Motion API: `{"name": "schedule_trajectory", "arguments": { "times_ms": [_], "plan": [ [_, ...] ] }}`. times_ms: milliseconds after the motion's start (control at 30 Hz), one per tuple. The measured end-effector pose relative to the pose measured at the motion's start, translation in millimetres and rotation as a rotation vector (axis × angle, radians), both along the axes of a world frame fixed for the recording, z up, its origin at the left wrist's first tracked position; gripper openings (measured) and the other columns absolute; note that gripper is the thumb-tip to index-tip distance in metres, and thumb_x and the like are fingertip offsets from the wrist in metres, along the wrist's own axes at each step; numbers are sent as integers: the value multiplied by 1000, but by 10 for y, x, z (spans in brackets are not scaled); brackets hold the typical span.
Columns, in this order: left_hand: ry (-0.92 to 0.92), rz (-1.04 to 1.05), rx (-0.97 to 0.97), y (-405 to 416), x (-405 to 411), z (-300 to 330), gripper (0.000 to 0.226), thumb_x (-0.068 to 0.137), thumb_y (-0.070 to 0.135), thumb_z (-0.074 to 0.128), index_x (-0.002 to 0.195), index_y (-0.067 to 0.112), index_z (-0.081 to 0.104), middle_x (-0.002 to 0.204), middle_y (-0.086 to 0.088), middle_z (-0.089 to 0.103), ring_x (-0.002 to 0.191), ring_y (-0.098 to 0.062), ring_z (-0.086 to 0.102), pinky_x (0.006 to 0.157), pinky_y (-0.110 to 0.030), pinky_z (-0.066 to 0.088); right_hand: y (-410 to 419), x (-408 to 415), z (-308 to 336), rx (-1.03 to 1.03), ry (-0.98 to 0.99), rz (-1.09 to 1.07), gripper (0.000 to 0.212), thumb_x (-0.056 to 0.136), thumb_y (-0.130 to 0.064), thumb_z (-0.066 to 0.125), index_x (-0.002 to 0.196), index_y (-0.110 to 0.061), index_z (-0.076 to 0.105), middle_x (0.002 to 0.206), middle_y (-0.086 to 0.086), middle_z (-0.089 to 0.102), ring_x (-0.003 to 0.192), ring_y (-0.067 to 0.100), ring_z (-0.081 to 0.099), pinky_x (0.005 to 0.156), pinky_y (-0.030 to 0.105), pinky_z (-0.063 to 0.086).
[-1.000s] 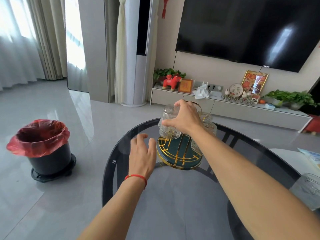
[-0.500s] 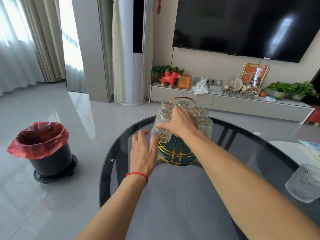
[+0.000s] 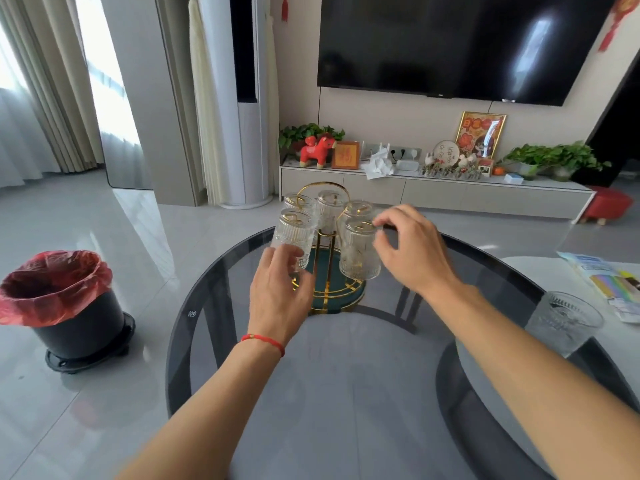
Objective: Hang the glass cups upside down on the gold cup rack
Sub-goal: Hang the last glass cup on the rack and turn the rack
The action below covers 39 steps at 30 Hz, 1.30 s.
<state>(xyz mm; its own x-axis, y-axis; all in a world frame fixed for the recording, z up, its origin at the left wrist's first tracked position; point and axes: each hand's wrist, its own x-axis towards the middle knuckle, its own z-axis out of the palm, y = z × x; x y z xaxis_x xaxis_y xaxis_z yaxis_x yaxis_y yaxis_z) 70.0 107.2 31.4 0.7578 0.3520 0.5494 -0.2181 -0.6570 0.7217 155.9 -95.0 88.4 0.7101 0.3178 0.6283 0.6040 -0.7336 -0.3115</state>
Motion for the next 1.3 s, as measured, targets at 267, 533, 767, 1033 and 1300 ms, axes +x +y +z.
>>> {"name": "schedule_trajectory", "arguments": {
  "times_ms": [267, 533, 767, 1033, 1300],
  "plan": [
    [243, -448, 293, -835, -183, -421, 35, 85, 25, 57, 119, 23, 67, 123, 2, 66, 116, -17, 59, 102, -33, 49, -1826, -85, -560, -372, 325, -619, 49, 92, -29, 67, 138, -12, 62, 148, 12, 53, 138, 36, 44, 111, 52, 39],
    [502, -524, 511, -1391, -33, -734, 54, 89, 45, 57, 141, 29, 56, 148, 0, 54, 136, -23, 48, 117, -46, 36, -2596, -39, -602, -200, 721, -619, 81, 85, -40, 77, 154, -32, 34, 149, 18, 37, 129, 47, 46, 100, 51, 47],
    [625, -536, 444, -1328, 1, -668, 65, 89, 44, 61, 149, 24, 44, 152, -2, 51, 138, -27, 46, 117, -44, 38, -2272, -240, -436, -219, 765, -401, 80, 65, -46, 87, 134, -38, 49, 125, 0, 49, 109, 23, 56, 81, 38, 50],
    [548, -648, -9, -1222, -259, -527, 90, 76, 51, 80, 151, 29, 36, 149, 0, 53, 131, -18, 55, 110, -36, 47, -1307, -662, -407, 180, 938, -58, 77, 53, -62, 91, 118, -36, 58, 116, -2, 69, 105, 14, 69, 90, 36, 55],
    [368, -654, -436, -348, -461, -73, 82, 63, 43, 92, 136, 33, 54, 119, -7, 67, 101, -18, 73, 80, -30, 61, -741, -775, -183, 150, 1132, 271, 81, 61, -54, 93, 129, -26, 59, 116, -8, 78, 108, 10, 72, 97, 35, 54]
  ]
}}
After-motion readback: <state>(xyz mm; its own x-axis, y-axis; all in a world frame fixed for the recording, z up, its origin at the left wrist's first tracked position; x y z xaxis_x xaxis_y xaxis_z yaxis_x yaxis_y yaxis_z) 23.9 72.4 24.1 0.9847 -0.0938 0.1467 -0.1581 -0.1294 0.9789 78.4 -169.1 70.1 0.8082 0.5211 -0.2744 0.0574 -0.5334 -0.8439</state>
